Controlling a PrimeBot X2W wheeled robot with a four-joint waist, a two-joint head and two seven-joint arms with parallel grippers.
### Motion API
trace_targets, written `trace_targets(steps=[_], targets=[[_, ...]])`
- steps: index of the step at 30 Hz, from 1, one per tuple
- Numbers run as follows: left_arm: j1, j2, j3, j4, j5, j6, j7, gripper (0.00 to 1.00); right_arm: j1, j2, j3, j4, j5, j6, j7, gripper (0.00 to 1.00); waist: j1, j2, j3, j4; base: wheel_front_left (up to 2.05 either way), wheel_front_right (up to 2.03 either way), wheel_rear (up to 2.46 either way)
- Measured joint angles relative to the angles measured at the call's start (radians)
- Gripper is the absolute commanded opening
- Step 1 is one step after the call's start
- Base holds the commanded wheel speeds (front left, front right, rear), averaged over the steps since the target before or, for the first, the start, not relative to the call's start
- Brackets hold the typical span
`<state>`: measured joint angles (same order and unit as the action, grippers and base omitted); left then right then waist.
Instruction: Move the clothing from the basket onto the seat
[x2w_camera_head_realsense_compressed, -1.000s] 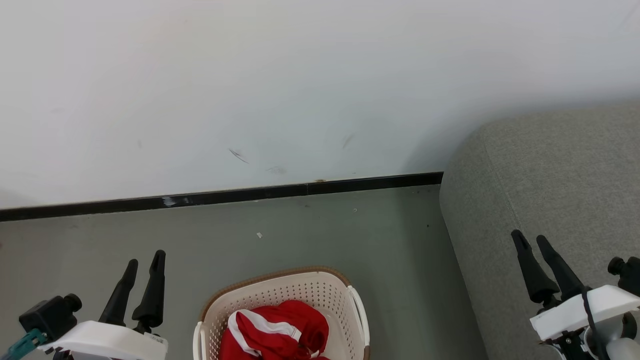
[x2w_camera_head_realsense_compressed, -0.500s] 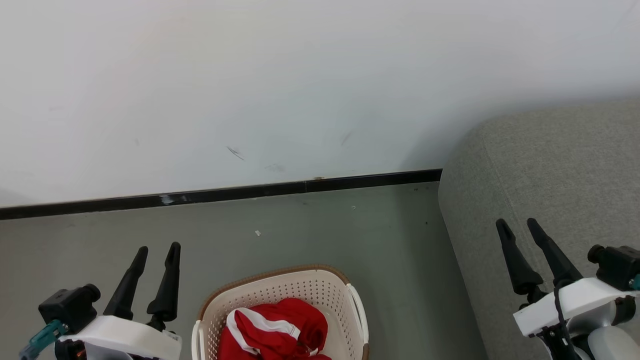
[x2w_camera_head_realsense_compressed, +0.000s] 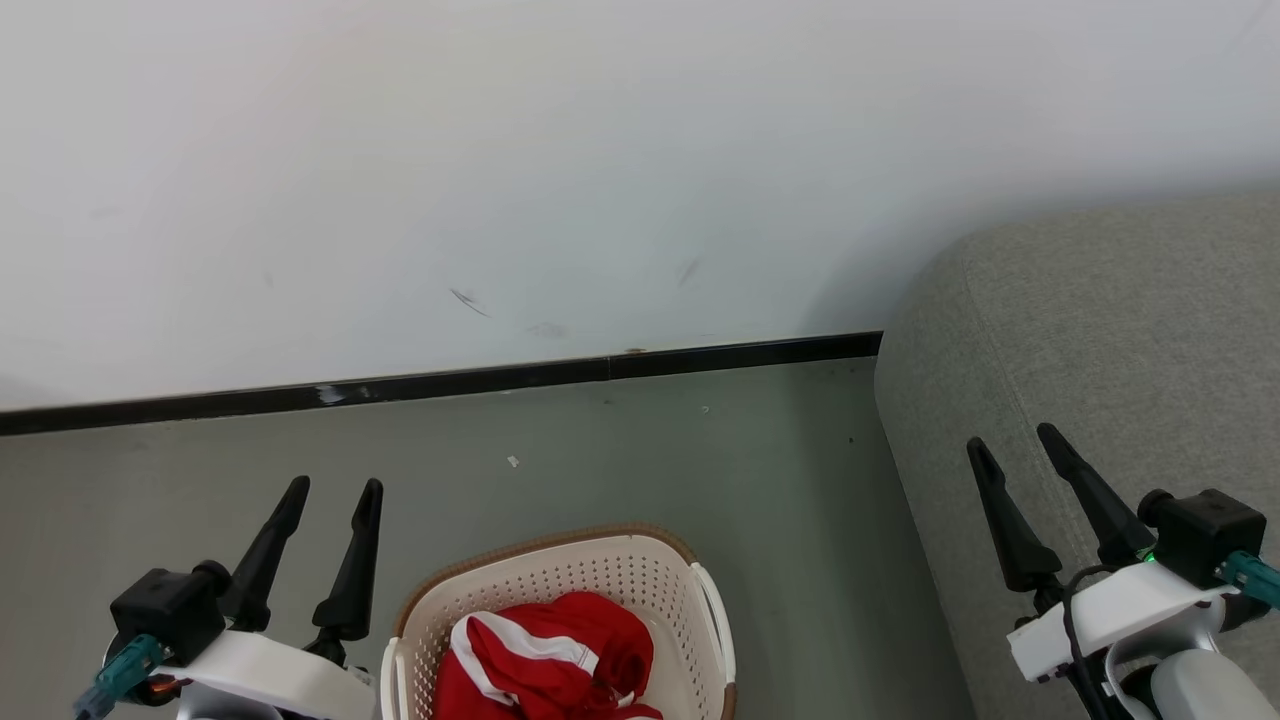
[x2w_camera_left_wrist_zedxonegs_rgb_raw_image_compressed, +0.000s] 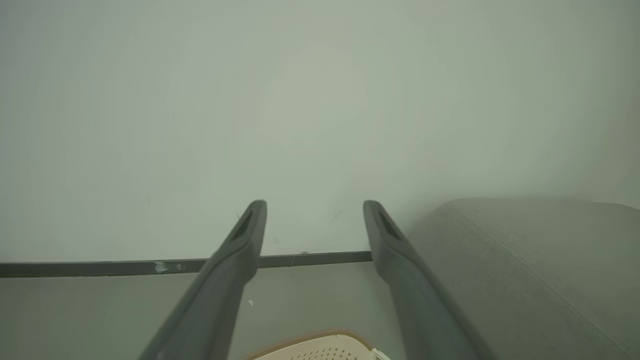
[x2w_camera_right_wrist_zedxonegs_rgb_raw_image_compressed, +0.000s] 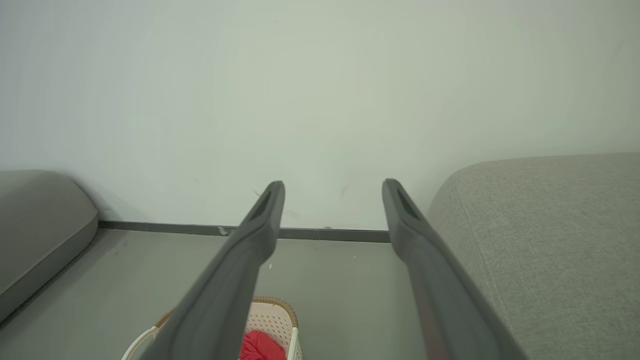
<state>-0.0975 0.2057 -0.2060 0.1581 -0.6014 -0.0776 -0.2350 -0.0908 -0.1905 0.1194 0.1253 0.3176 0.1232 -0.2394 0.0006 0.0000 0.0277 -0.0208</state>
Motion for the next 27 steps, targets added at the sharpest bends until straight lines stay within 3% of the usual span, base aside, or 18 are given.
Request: trace_targets(steps=[4,27], targets=[[-0.021,0.005,-0.003,-0.004,0.045,0.0,-0.015,1.0,0.0,0.002,-0.001,-0.011,-0.063,0.0,-0.009,1.0,-0.0001,0.0,0.003,-0.002,0.0,0.0,0.0],[-0.022,-0.025,-0.004,0.035,0.04,-0.009,-0.017,1.0,0.0,0.028,-0.011,0.009,-0.053,0.0,-0.009,1.0,-0.0002,0.0,0.031,-0.002,0.0,0.0,0.0]])
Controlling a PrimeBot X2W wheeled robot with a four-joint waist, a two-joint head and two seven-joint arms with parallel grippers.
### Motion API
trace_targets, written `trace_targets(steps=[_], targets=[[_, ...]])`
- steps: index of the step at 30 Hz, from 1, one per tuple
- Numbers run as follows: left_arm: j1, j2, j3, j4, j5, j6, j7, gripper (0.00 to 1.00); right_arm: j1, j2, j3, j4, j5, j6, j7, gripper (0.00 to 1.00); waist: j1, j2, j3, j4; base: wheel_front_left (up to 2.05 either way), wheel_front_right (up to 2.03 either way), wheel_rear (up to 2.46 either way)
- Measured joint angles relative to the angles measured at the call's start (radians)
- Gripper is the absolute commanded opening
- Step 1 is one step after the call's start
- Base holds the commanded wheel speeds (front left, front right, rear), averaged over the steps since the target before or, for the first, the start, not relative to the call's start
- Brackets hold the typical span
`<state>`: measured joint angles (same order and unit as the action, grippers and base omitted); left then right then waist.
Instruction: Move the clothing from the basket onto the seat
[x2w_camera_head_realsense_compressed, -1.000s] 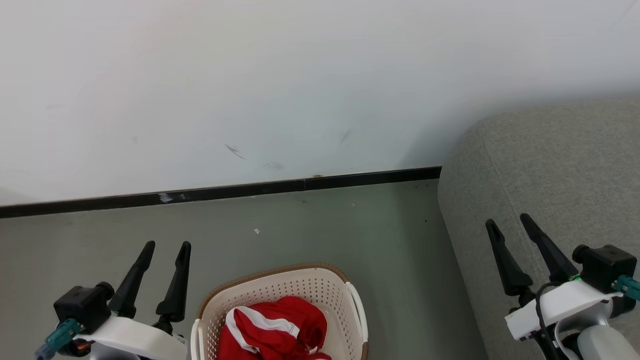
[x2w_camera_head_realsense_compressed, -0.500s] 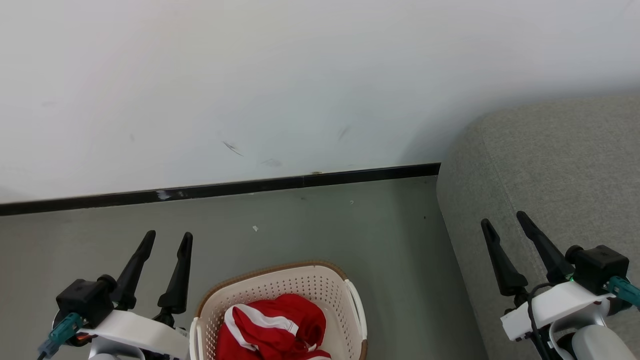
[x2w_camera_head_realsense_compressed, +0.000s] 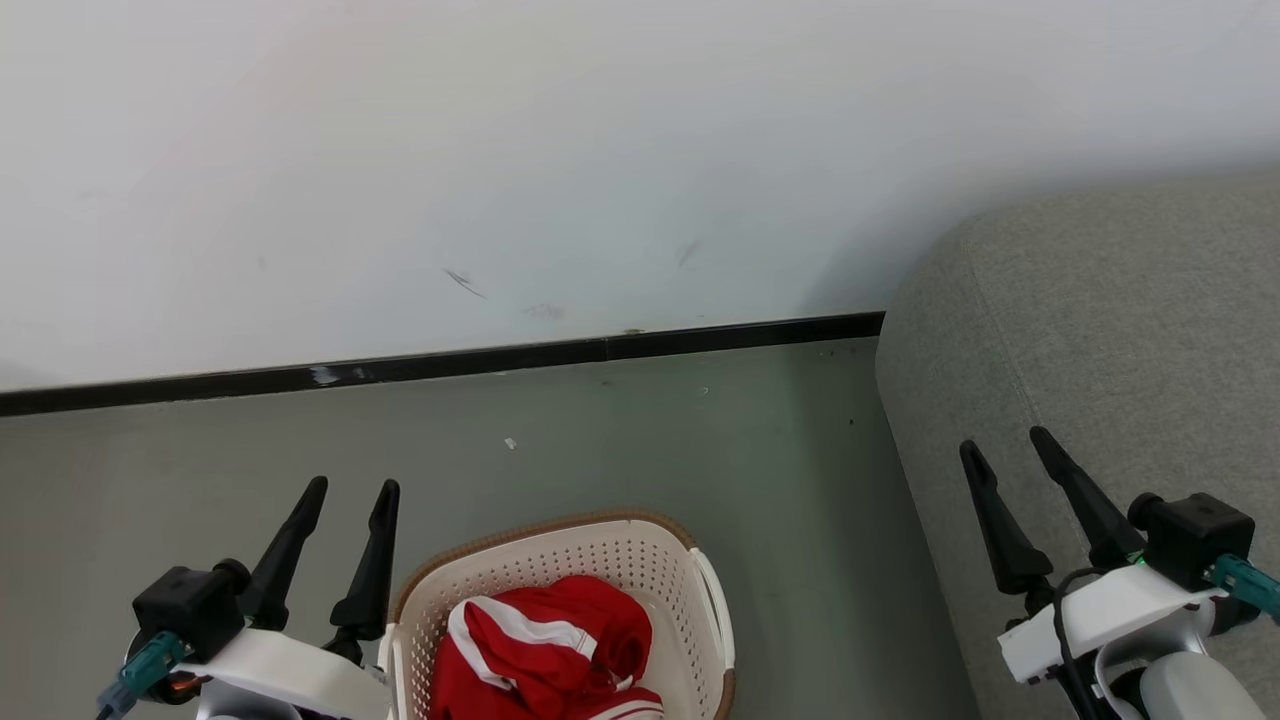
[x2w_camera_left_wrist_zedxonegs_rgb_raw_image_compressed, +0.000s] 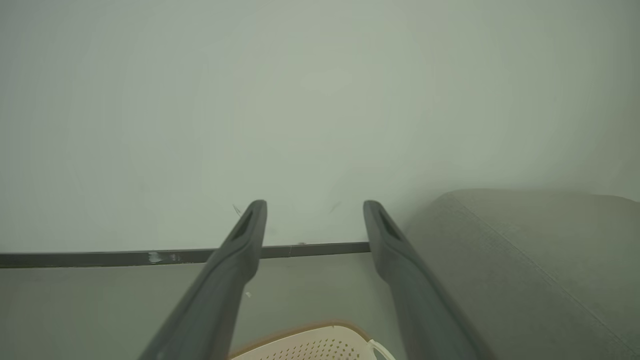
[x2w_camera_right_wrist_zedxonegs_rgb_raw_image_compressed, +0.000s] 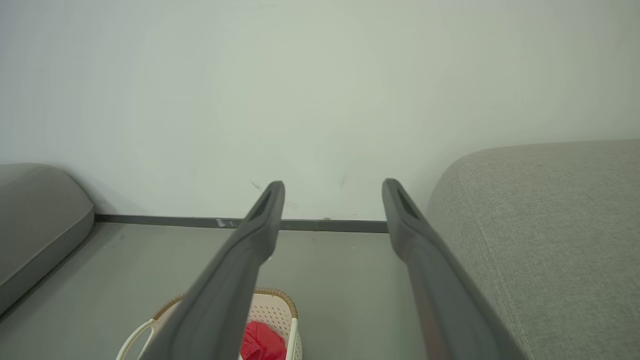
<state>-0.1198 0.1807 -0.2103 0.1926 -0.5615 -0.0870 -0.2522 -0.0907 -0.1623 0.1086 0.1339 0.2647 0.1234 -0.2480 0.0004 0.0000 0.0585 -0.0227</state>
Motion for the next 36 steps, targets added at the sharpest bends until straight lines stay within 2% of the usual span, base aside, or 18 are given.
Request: trace_targets(steps=[14,18,36], targets=[[-0.024,-0.033,-0.068,0.068,-0.001,-0.014,0.012,1.0,0.003,0.01,-0.007,-0.008,0.019,0.0,0.0,1.0,0.0,0.0,0.043,-0.015,0.0,0.0,0.0],[-0.049,-0.049,-0.082,0.094,-0.001,-0.017,0.019,1.0,0.005,0.019,0.0,-0.029,0.058,0.0,0.0,1.0,-0.0001,0.0,0.062,-0.021,0.0,0.0,0.0],[-0.148,-0.034,-0.093,0.252,0.009,-0.017,0.068,1.0,0.02,0.021,0.015,-0.099,0.094,0.0,-0.003,1.0,-0.0001,0.0,0.194,-0.056,0.0,0.0,0.0]])
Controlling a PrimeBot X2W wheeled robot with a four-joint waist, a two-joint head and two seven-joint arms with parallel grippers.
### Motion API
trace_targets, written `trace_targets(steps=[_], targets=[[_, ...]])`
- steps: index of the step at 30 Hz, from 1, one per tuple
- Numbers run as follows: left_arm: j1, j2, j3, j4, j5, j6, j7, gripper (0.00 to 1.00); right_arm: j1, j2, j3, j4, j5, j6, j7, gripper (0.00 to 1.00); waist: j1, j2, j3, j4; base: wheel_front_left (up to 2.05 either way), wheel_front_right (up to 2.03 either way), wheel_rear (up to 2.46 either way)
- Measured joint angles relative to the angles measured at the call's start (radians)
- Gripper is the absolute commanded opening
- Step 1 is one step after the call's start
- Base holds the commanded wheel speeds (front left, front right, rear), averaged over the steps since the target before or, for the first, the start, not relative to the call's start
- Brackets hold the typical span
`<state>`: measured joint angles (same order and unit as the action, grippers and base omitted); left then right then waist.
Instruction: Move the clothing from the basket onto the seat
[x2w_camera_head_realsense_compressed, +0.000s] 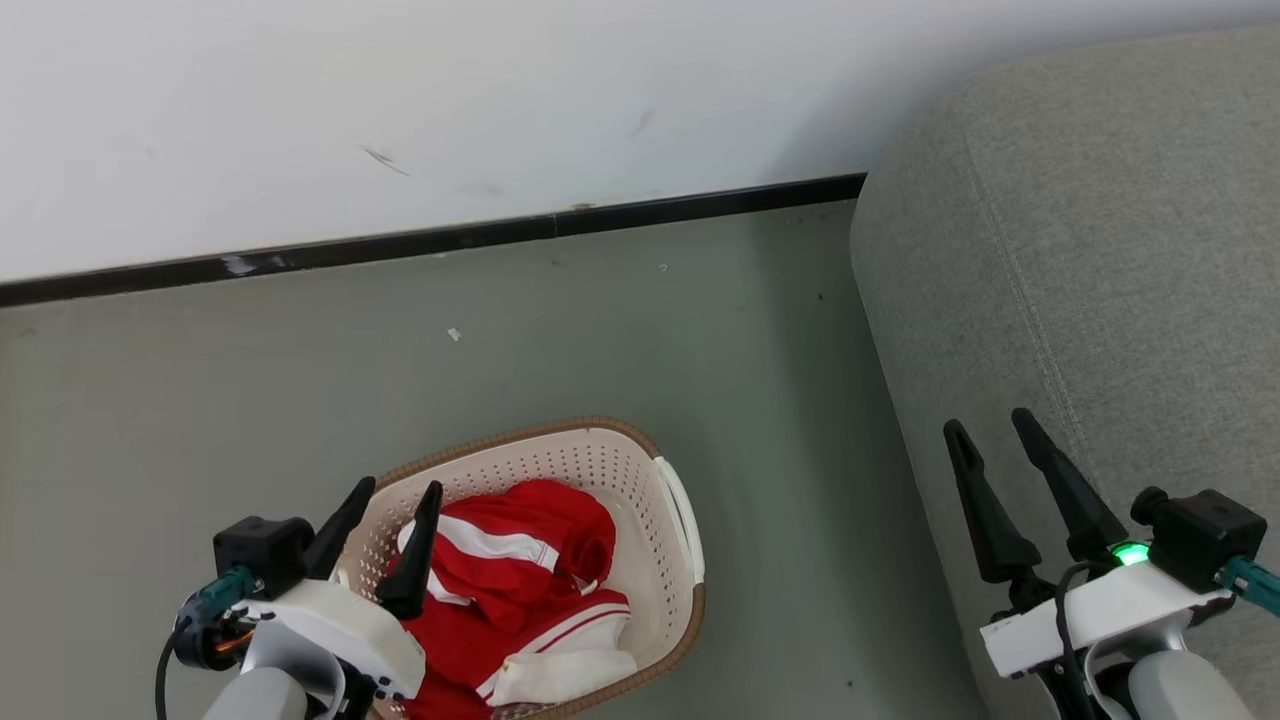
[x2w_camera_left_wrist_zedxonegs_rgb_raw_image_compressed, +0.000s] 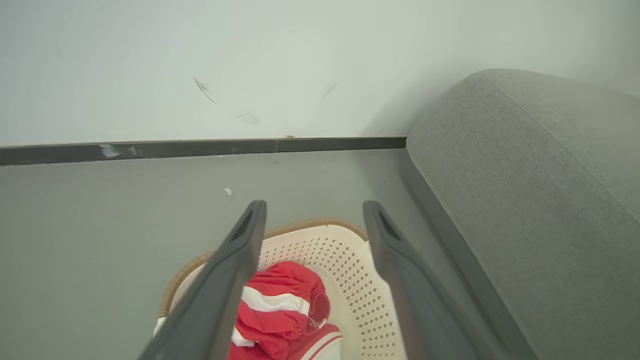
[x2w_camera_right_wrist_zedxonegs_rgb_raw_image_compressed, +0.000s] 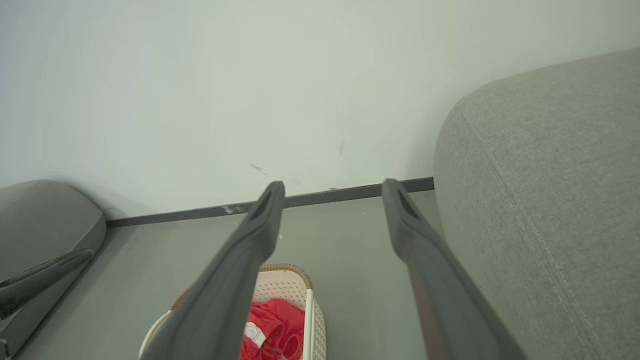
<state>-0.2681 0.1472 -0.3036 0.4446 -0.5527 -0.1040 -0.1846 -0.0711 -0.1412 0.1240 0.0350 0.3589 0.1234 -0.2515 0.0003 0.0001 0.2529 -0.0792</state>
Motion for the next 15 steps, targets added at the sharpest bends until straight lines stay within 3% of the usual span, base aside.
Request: trace_targets(steps=[15], targets=[[-0.151,-0.022,-0.024,0.122,-0.004,-0.006,0.056,1.0,-0.061,0.014,-0.002,-0.093,-0.01,0.0,-0.001,1.0,0.0,0.0,0.159,-0.037,0.0,0.0,0.0]])
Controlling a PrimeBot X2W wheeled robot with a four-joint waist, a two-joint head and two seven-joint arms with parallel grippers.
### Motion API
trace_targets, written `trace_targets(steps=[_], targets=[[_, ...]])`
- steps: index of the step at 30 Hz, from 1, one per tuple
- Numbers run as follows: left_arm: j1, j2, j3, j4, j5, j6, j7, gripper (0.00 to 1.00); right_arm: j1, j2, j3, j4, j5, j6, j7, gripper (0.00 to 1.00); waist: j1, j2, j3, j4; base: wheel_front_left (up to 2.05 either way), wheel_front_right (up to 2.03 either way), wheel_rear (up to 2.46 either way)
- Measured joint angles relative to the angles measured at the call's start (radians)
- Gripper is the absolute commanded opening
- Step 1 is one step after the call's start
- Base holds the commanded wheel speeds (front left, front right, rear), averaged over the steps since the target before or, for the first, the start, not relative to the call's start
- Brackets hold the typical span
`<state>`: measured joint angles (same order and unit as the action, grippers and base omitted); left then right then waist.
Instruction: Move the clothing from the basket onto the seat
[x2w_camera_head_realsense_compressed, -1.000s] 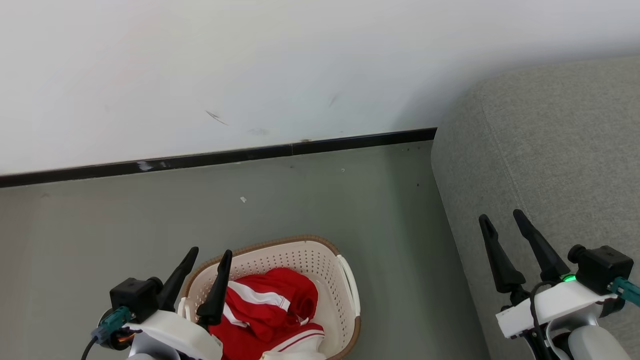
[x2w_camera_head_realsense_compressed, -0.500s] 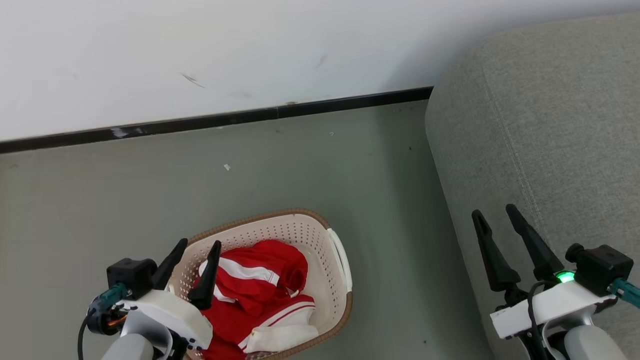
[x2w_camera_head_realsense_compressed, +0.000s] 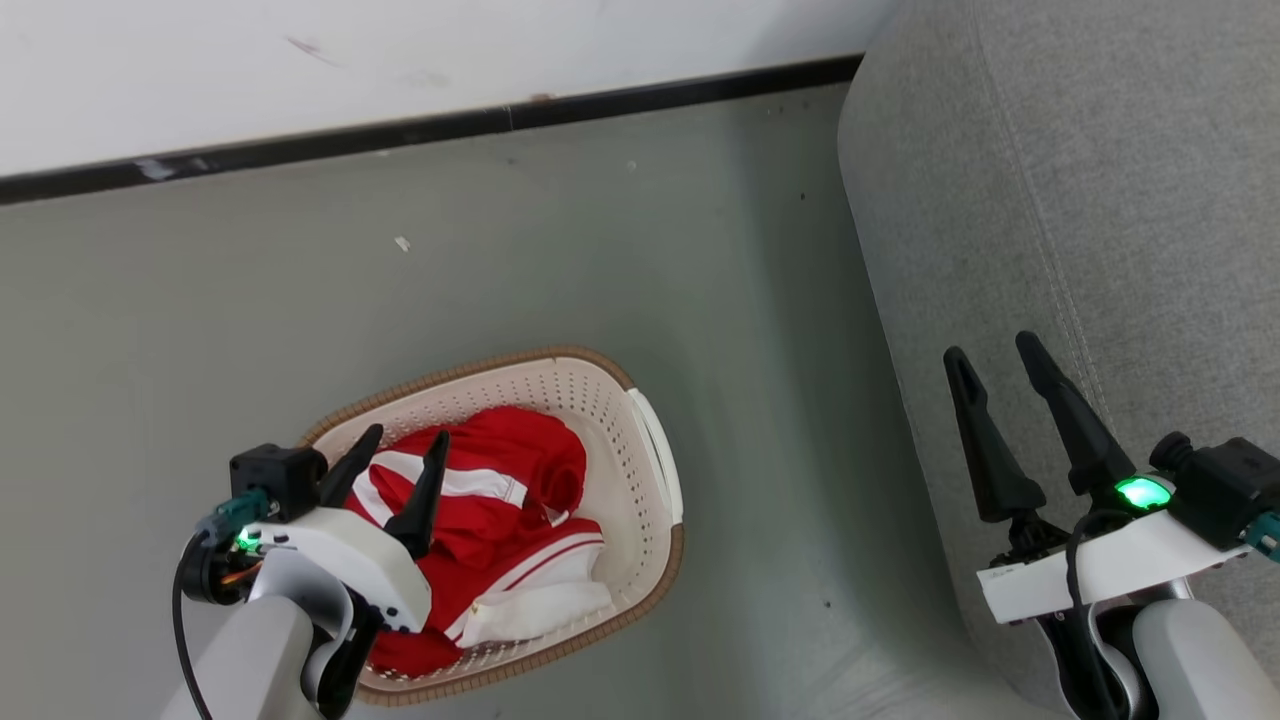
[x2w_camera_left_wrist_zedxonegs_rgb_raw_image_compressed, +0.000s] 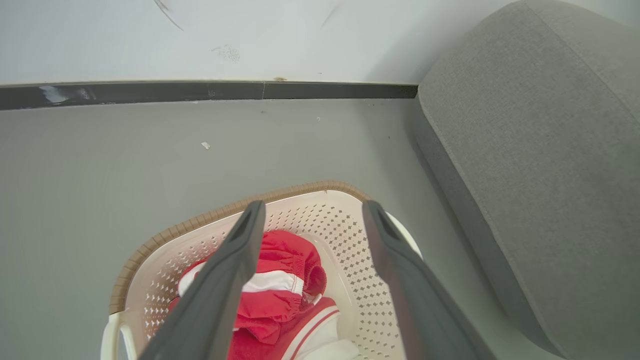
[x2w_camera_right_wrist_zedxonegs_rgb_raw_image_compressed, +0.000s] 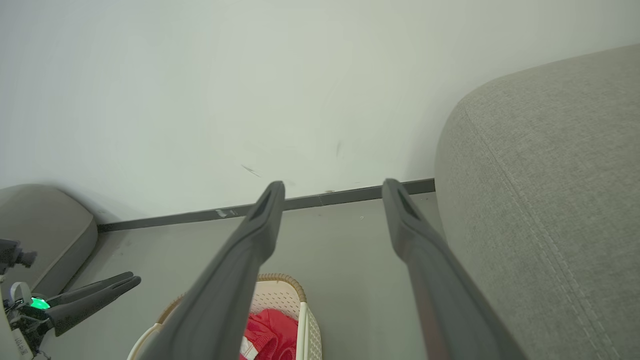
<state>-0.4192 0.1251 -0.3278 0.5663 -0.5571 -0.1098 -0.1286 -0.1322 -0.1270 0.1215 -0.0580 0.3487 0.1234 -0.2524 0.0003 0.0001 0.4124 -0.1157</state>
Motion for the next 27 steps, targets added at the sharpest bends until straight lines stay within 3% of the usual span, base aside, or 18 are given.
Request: trace_targets(steps=[27], targets=[[-0.235,0.022,0.004,0.244,0.005,0.0,0.085,1.0,-0.135,0.038,0.023,-0.095,-0.043,0.0,-0.003,1.0,-0.0001,0.0,0.272,-0.086,0.0,0.0,0.0]])
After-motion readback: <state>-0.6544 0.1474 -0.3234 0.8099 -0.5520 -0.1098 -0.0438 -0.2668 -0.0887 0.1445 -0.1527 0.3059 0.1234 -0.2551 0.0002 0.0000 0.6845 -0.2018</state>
